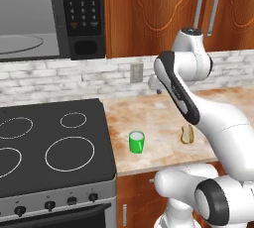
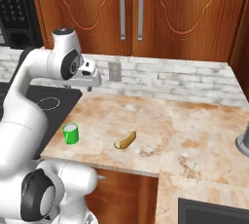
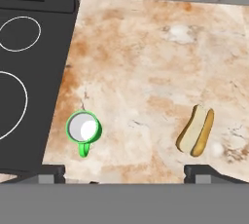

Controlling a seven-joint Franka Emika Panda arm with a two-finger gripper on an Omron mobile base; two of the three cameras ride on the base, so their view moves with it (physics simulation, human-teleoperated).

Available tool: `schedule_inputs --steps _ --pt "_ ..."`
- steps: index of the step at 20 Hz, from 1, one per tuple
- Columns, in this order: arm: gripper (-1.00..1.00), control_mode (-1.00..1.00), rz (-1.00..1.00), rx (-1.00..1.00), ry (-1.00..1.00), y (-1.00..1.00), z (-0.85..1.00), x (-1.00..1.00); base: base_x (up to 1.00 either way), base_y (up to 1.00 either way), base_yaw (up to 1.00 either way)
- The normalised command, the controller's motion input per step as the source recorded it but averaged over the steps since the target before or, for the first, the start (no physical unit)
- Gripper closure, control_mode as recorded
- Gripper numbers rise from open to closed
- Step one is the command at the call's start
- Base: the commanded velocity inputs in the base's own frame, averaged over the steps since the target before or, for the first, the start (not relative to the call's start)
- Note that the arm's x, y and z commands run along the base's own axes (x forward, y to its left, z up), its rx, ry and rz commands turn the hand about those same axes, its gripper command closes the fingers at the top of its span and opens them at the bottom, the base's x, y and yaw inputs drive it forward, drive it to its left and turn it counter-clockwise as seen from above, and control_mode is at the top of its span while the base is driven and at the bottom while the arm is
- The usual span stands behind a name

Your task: Pick the mug from the counter and place it inside the microwave. Then close the microwave.

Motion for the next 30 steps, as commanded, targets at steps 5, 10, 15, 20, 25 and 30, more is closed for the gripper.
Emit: schedule_inputs --steps 5,10,15,20,25,30 --pt "-1.00 -1.00 0.00 0.00 0.00 0.54 0.00 -0.05 0.00 0.00 0.00" --pt "-1.00 -1.00 -0.05 0.00 0.00 0.57 -0.12 -0.37 0.00 0.00 0.00" --pt "-1.00 -1.00 -0.09 0.00 0.00 0.36 -0.35 -0.49 0.00 0.00 0.00" --pt "-1.00 -1.00 -0.10 0.00 0.00 0.15 -0.57 -0.34 0.00 0.00 0.00" --pt "-1.00 -1.00 -0.11 0.00 0.00 -0.02 -0.30 -0.06 0.00 0.00 0.00" --pt "-1.00 -1.00 -0.14 0.03 0.01 -0.31 -0.15 0.00 0.00 0.00 0.00"
